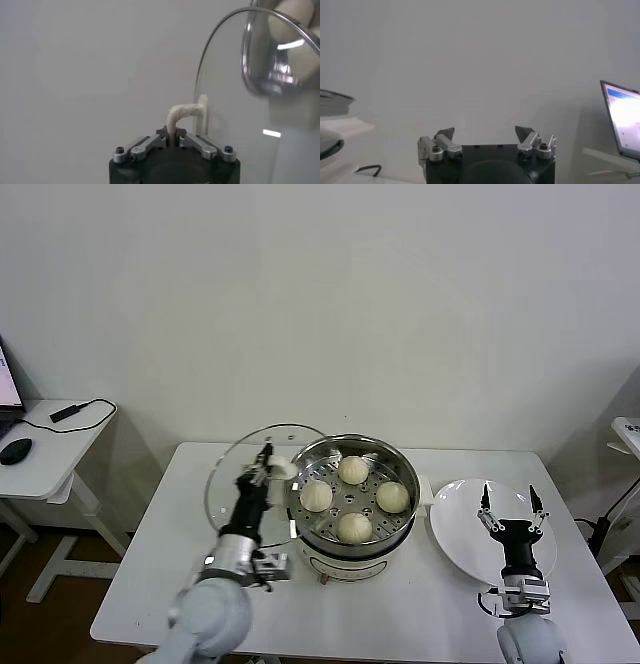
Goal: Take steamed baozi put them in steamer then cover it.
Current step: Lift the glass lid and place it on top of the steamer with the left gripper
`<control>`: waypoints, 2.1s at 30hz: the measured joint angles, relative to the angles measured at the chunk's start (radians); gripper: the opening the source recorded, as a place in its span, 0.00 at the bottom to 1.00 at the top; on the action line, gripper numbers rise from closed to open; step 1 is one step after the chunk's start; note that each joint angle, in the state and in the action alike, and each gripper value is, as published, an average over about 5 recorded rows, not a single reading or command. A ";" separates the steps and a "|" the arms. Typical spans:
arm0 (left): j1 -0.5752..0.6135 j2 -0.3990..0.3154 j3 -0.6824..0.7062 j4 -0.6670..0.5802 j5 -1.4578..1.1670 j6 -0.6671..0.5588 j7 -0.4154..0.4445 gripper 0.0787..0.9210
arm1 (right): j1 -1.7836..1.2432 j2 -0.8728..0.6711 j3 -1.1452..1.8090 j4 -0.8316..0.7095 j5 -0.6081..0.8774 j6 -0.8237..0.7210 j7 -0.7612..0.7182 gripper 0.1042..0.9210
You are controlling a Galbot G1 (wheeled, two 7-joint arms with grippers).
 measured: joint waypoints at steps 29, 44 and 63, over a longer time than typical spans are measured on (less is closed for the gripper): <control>-0.244 -0.252 0.309 0.214 0.300 0.228 0.217 0.13 | 0.046 0.028 -0.010 -0.088 -0.018 0.011 0.001 0.88; -0.250 -0.304 0.319 0.300 0.364 0.234 0.229 0.13 | 0.049 0.031 -0.008 -0.102 -0.022 0.010 0.000 0.88; -0.254 -0.328 0.306 0.369 0.415 0.219 0.225 0.13 | 0.054 0.031 -0.007 -0.112 -0.024 0.010 0.000 0.88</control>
